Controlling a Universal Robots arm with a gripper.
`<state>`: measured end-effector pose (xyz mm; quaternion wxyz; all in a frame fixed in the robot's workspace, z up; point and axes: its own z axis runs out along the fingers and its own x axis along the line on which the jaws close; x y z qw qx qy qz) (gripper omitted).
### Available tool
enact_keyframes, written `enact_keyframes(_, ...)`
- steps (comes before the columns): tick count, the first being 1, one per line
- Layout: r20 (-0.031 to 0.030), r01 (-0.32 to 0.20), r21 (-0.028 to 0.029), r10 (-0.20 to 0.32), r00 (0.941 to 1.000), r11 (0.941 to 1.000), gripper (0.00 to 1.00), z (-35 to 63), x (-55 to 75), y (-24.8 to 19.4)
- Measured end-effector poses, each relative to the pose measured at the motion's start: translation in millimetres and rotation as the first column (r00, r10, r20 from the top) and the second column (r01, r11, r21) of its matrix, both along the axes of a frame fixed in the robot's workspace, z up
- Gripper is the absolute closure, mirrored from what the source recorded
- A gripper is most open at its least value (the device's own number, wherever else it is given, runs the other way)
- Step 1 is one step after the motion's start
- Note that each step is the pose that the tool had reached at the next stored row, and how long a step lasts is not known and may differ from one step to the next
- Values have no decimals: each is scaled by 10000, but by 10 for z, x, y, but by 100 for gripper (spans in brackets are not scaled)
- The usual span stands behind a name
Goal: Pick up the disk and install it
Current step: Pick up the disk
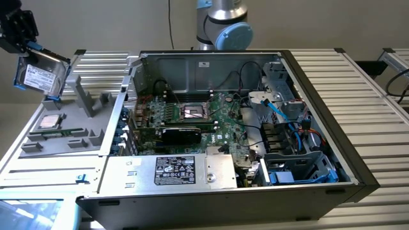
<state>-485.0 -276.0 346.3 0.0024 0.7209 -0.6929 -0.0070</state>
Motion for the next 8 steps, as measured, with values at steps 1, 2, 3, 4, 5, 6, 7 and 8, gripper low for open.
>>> enact_keyframes(1,-1,0,0,0,10000,10000,61,23,3,0)
enact_keyframes(2,0,1,0,-1,10000,10000,61,46,7,0)
enact_keyframes(3,0,0,0,0,10000,10000,61,67,11,0)
enact_keyframes(4,0,0,0,0,10000,10000,61,89,16,0)
enact_keyframes(5,0,0,0,0,10000,10000,61,108,19,0)
enact_keyframes(6,-1,0,-1,0,10000,10000,61,129,23,0)
enact_keyframes(7,-1,0,-2,0,10000,10000,61,147,27,0)
enact_keyframes(8,0,0,-3,0,10000,10000,61,167,33,0)
